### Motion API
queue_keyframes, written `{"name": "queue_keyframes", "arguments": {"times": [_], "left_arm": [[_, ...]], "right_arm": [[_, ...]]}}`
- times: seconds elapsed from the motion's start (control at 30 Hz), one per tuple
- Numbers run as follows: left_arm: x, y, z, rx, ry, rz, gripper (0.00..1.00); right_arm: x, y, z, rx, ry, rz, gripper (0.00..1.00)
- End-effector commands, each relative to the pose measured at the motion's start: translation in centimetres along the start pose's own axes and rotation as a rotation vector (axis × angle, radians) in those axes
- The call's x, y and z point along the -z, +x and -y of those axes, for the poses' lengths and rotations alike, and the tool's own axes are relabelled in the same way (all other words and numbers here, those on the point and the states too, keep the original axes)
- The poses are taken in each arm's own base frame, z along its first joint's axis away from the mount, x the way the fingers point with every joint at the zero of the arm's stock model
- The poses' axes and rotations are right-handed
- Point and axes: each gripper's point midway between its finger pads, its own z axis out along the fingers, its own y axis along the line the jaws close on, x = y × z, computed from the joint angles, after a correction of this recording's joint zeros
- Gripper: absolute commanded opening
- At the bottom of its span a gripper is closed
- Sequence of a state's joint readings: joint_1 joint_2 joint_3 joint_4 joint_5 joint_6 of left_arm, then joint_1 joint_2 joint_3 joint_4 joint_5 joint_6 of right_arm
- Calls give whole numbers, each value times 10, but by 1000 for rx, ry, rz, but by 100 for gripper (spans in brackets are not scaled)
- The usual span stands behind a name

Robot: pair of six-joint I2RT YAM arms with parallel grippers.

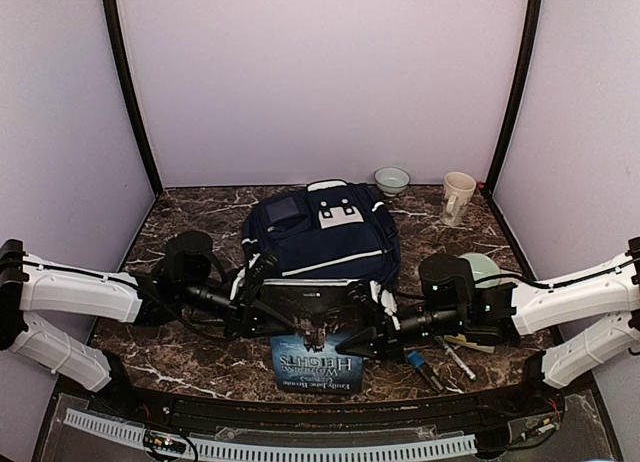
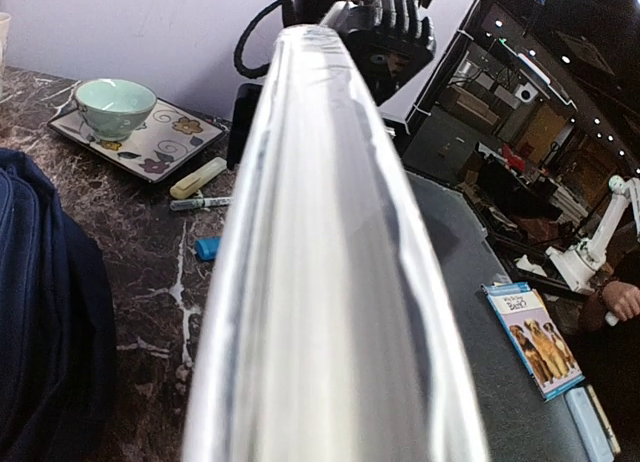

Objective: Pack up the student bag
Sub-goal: Pass from the right arm to the left, then pass from the left arm to the right

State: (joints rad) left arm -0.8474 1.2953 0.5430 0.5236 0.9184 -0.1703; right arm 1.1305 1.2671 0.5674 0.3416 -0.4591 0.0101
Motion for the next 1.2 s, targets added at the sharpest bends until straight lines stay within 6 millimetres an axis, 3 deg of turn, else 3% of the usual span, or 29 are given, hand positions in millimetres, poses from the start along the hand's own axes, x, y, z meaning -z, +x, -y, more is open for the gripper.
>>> {"name": "queue_keyframes", "arguments": {"times": [0.0,0.17,0.2,0.27,0.33,0.43,0.53,0.87,1.17], "left_arm": [[0,-20,12,-63,57,40,1],[1,-29,11,-77,29,59,0],[1,-30,10,-79,23,63,0],[2,-34,7,-83,-3,74,0],[3,-41,1,-84,-49,94,0],[10,-61,-25,-56,-226,145,0],[16,-82,-21,-79,-242,201,0],[51,-151,8,-119,-285,456,0],[83,-185,19,-65,-311,676,0]], "right_arm": [[12,-58,1,109,31,207,0],[14,-59,10,77,84,217,0],[14,-59,13,67,99,220,8],[18,-61,24,39,159,235,41],[25,-62,40,-9,247,269,60],[36,-60,60,-78,323,317,78],[51,-57,76,-160,370,380,99],[88,-69,76,-235,331,567,100],[90,-84,59,-305,176,679,99]]}}
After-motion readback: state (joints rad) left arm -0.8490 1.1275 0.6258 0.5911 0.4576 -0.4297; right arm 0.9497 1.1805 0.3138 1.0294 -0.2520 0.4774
